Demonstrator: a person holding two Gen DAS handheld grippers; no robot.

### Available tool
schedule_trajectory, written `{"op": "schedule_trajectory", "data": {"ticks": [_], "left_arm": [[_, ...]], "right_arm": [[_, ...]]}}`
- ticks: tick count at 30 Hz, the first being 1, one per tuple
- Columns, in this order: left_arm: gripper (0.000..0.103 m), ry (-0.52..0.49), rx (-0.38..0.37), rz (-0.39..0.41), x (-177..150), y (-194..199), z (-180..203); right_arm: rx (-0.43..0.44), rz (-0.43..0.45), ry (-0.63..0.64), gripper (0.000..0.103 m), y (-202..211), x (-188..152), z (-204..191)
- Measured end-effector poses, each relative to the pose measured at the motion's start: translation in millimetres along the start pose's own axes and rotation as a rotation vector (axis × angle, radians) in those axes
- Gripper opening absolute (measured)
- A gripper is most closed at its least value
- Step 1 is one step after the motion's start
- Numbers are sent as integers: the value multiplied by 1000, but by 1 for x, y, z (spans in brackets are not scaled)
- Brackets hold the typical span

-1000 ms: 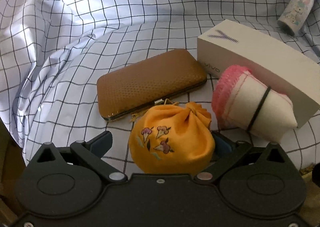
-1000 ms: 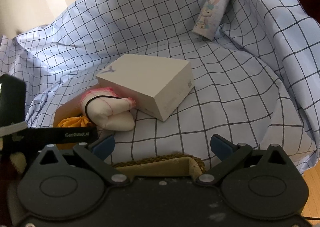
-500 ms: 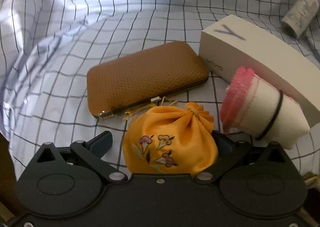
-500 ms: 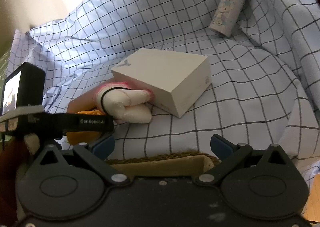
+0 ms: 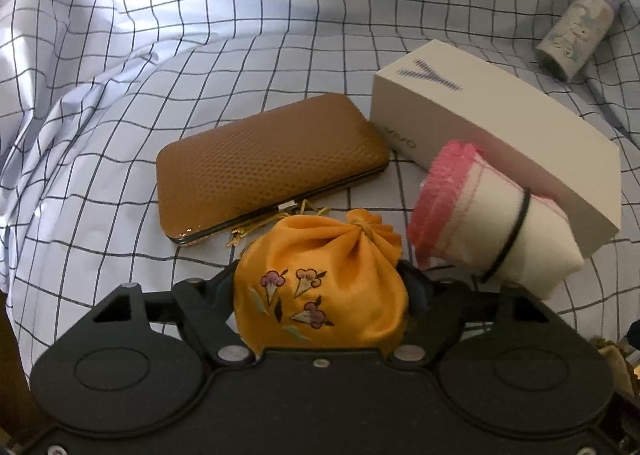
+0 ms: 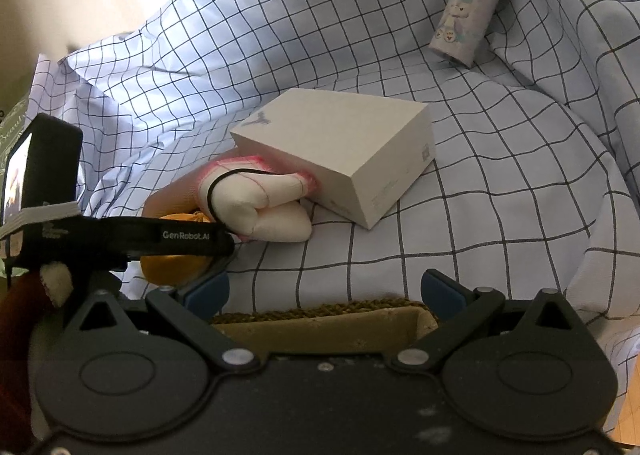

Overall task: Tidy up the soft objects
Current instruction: 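Close the left gripper on the orange embroidered pouch while the right gripper approaches the cloth bundle, then carry the pouch toward the basket with the left gripper while the right gripper grasps the pink-edged cloth bundle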

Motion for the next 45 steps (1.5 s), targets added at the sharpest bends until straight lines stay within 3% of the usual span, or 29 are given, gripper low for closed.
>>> {"op": "schedule_trajectory", "data": {"ticks": [12,25,34,42,45], "left_arm": [[68,31,-9,42,-12,21,-3],[68,80,-15,141,-32,62,-28],[68,129,51,184,-53,74,-65],[68,150,42,200,-63,79,-84],[68,168,32,196,-65,78,-90]], "right_arm": [[-69,42,39,103,10,0,-9],[-53,55,-46,103,20,21,-32],[-44,-16,-123,103,-18,44,-68],[-132,-81,-240,103,-63,60,-83],[-191,-88,-254,98,-71,62,-83]]}}
Point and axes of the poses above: each gripper's, at about its wrist camera, not at the fingertips, and y roughly against the way its jaws point, z to its right, x to its top, the point moved 4 cm from there along -y, roughly the way its jaws point, and after that the axes turned 10 degrees about -z, right-handed, at the moved point
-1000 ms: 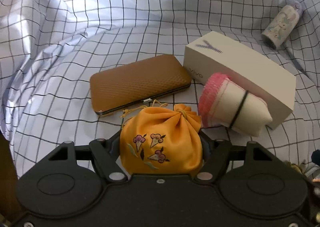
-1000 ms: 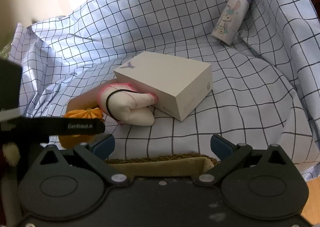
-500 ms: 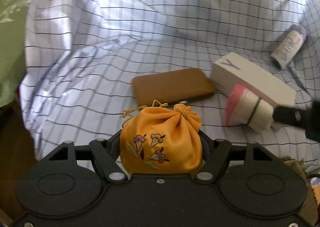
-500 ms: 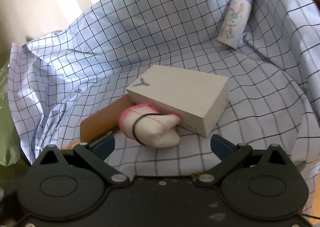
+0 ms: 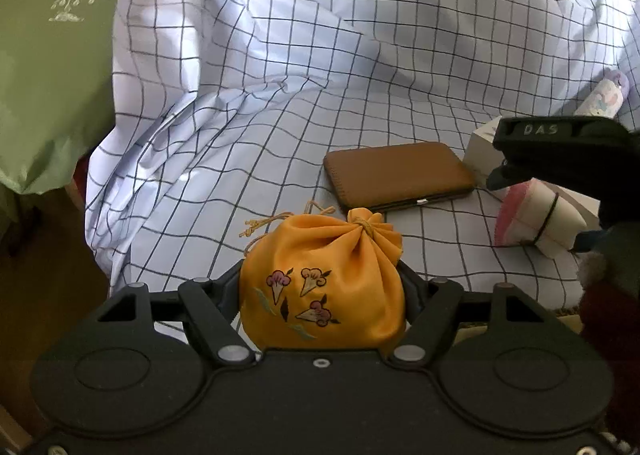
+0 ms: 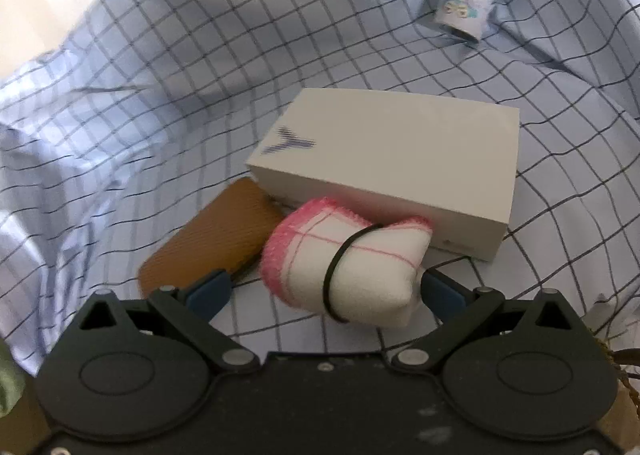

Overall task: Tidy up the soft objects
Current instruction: 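Carry the pouch toward the basket with the left gripper while the right gripper grasps the pink-edged cloth bundle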

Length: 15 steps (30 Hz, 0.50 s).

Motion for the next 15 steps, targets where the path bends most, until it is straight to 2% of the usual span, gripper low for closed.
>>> {"op": "schedule_trajectory", "data": {"ticks": [2,3,8,15], "left_arm": [[68,3,0,-1,-1,1,-2],[68,4,-2,-2,-1,1,-2],[68,-5,-19,2,-1,7,5],[68,-50,-76,-9,-6,19,32]], "right_arm": [[-40,-1,10,89,-2,-1,-1],[-51,3,24,80,-2,-1,-1],[-32,9,80,77,6,-9,4],[19,42,141,77,47,-28,33]]}}
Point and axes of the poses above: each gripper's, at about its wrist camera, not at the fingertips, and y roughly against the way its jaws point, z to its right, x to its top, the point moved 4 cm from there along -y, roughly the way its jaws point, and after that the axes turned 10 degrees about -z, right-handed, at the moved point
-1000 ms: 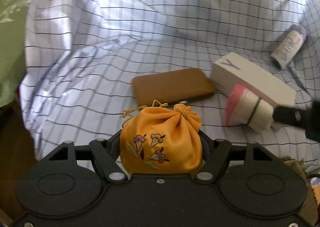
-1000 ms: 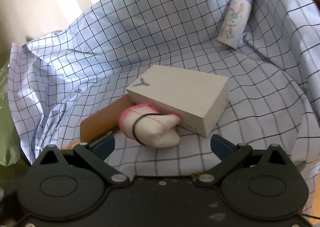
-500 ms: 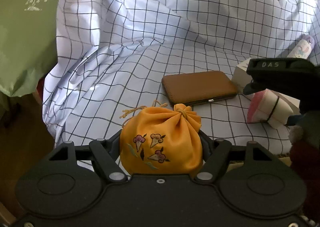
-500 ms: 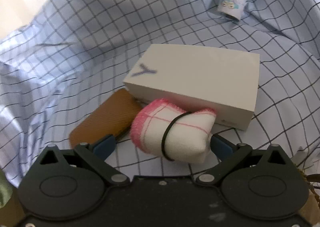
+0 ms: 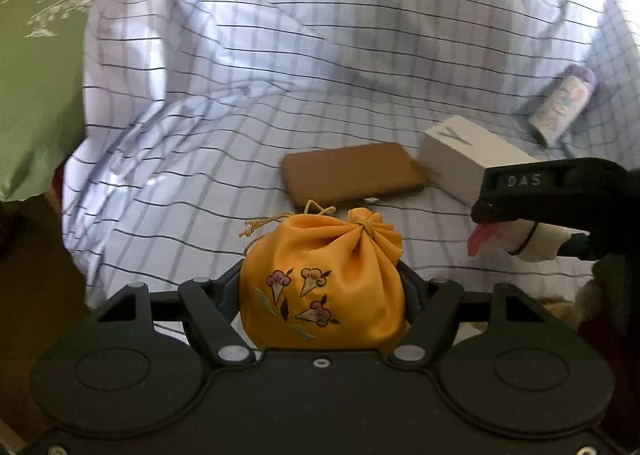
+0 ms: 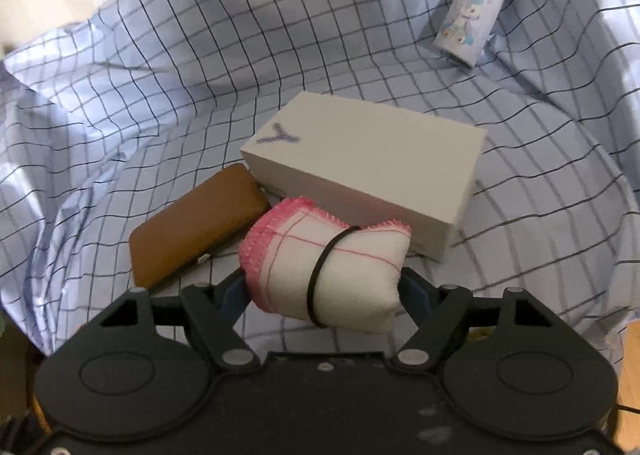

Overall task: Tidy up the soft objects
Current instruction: 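Carry the pouch toward the basket with the left gripper while the right gripper grasps the pink-edged cloth bundle, then lower the orange pouch into the basket and open the left gripper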

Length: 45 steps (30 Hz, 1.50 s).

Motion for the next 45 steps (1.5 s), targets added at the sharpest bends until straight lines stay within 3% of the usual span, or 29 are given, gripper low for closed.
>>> {"op": "schedule_trajectory", "data": {"ticks": [12,21,34,45], "left_arm": [[68,-77,-56,-65,-6,9,56],[68,-105,-132,-161,-25,15,82],[68,-98,-91,-191,-54,30,88],[68,-71,-70,-157,-79,47,91]], "right_arm": [[29,125,43,77,49,-18,71],[50,183,54,77,75,-38,102],[102,219,107,78,112,-76,92],[132,237,98,78,138,-109,95]]}}
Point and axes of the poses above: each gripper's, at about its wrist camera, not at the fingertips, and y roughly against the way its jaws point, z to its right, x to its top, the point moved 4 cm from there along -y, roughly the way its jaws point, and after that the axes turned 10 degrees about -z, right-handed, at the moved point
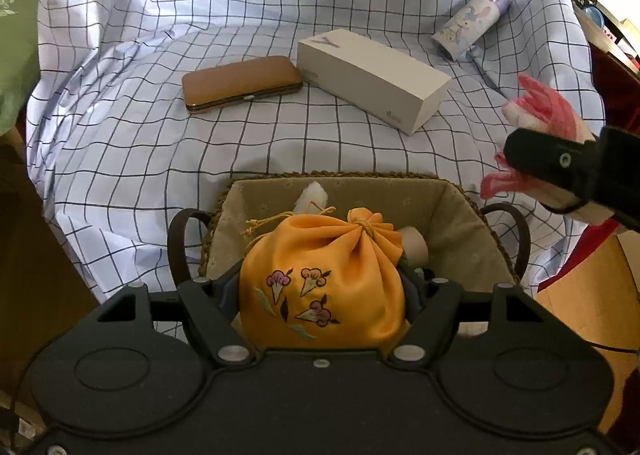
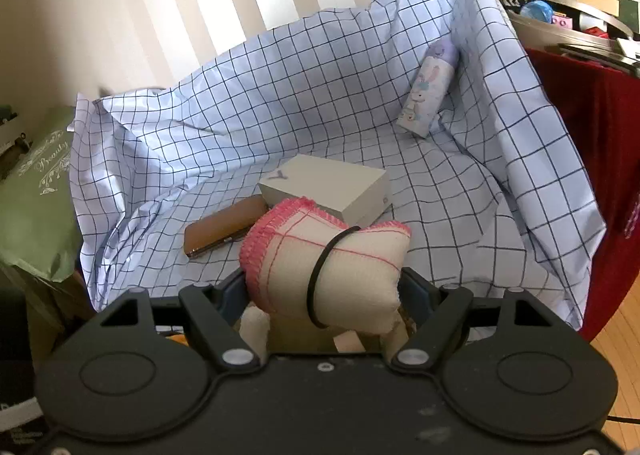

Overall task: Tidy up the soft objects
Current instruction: 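Lower the orange pouch into the basket and open the left gripper, then lower the pink-edged cloth bundle into the basket and open the right gripper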

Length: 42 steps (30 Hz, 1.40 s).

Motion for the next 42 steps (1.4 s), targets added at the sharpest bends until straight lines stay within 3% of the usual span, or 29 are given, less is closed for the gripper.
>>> {"op": "schedule_trajectory", "data": {"ticks": [7,17,23,38,42], "left_arm": [[69,17,27,31,-9,5,-1],[69,59,-13,29,-20,5,-7],[76,61,-33,44,-21,5,-6],[78,124,61,84,-21,15,-20],[85,127,84,91,-24,16,-22]], "right_arm": [[-5,20,-9,78,14,-10,4],[-4,41,12,78,30,-19,1],[-9,26,23,78,26,-22,-1],[-36,-19,60,78,12,-23,-4],[-58,-32,88,78,1,-19,-5]]}}
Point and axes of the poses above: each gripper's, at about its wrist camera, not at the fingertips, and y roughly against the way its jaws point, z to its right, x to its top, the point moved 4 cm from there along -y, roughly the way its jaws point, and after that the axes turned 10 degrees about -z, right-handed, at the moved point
